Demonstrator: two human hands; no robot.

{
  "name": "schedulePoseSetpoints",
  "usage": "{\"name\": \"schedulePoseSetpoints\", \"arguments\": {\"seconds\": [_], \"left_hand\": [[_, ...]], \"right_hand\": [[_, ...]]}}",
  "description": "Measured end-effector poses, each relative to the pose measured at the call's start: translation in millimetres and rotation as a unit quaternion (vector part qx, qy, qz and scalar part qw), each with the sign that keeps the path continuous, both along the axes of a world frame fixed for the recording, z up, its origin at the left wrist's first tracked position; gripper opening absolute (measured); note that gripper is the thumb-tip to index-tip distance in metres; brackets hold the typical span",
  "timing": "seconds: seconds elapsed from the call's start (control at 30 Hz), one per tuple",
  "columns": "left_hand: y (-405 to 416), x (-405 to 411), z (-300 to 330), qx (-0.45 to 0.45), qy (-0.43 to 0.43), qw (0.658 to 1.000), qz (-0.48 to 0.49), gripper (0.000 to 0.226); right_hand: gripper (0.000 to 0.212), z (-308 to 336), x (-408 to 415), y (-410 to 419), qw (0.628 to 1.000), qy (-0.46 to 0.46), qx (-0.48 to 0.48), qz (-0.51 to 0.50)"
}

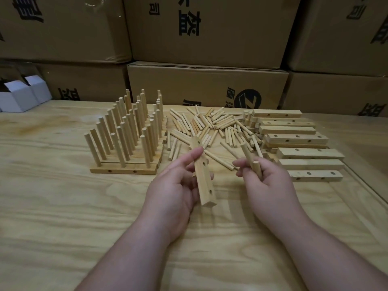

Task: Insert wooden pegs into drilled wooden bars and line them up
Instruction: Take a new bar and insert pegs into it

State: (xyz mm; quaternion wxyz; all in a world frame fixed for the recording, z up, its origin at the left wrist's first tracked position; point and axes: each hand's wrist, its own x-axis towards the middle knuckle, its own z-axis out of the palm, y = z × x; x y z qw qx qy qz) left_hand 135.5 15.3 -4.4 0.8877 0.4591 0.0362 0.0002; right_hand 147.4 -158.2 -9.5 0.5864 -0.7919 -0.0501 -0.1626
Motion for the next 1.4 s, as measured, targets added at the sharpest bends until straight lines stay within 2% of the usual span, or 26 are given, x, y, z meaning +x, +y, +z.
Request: {"name": "schedulePoseSetpoints", "arguments": {"seconds": [0.1,0.17,0.23,0.3,0.37,0.43,0.57,0.7,0.8,0.87,0.97,1.03,1.13,1.4], "left_hand": [[0.7,-0.8,-2.2,0.037,-0.01,0.999,-0.017,0.069],[0.4,-1.8,-3.3,0.064,-0.031,0.997,-0.034,0.065],[0.3,-2.6,-4.3,0.056,-0.043,0.996,-0.05,0.061],[-0.4,-4.0,-5.4,0.032,-0.043,0.998,-0.044,0.067],[-2.5,-3.7,-4.1,0.021,-0.033,0.999,-0.015,0.057],[-4.8,-3.6,-0.7,0.024,-0.009,1.0,0.011,0.037],[-5.3,-3.2,2.7,0.017,0.031,0.999,0.023,0.036],[-5.6,-5.6,4.9,0.05,0.024,0.998,0.004,0.019],[-6.7,-6.2,4.8,0.05,0.003,0.999,-0.011,0.025],[-5.9,-7.1,6.1,0.018,0.007,1.0,-0.003,0.032],[-1.7,-8.5,7.3,-0.042,0.017,0.999,0.01,0.031],[0.9,-7.8,5.4,-0.046,0.01,0.999,0.01,0.038],[1.5,-5.8,1.8,-0.027,0.005,0.999,0.02,0.05],[0.8,-1.6,-3.4,0.073,0.026,0.995,0.064,0.031]], "right_hand": [[0.032,1.3,-1.5,1.3,1.0,0.018,0.019,0.01],[0.027,2.7,-2.1,0.3,1.0,0.021,0.012,0.009],[0.023,3.7,-1.7,-1.2,1.0,0.01,-0.008,0.001],[0.025,2.8,-0.6,-2.1,1.0,0.0,-0.023,-0.008],[0.026,1.0,0.8,-2.2,0.999,-0.004,-0.028,-0.016],[0.027,-0.1,2.1,-2.0,0.999,-0.007,-0.025,-0.019],[0.012,-0.4,2.7,-3.4,0.999,-0.021,-0.017,-0.019],[0.011,-0.4,3.6,-4.4,0.999,-0.022,-0.014,-0.026],[0.008,-2.2,4.0,-4.8,0.999,-0.011,-0.002,-0.043],[0.005,-2.2,3.6,-4.9,0.999,-0.007,0.008,-0.053],[0.012,-1.7,3.1,-4.5,0.998,-0.012,0.008,-0.054],[0.019,-1.0,3.0,-4.0,0.999,-0.012,0.001,-0.05],[0.019,0.7,2.3,-3.6,0.999,-0.007,0.008,-0.041],[0.004,6.8,-2.8,-1.7,0.997,-0.012,0.072,-0.01]]}}
